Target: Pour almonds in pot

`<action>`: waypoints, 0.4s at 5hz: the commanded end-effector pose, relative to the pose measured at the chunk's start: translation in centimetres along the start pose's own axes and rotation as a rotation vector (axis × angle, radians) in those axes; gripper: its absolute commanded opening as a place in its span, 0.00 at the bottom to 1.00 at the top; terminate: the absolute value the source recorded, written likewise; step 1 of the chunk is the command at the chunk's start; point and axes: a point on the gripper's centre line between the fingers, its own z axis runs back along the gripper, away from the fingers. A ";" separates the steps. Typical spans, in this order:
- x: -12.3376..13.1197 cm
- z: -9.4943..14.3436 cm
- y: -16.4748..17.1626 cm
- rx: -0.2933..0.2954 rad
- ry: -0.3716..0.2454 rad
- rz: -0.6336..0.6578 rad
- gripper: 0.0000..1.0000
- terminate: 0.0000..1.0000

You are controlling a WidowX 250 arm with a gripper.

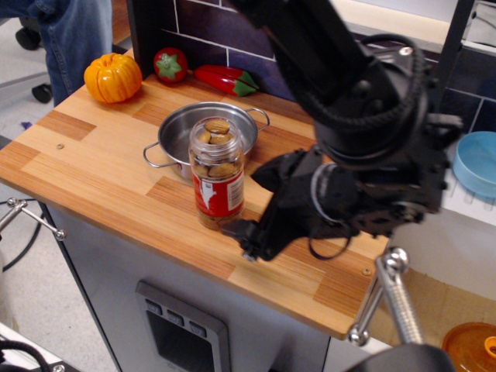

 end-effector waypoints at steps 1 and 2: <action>-2.9 -1.3 0.2 -0.027 0.058 -0.031 1.00 0.00; -4.1 -2.5 0.4 -0.041 0.119 -0.023 1.00 0.00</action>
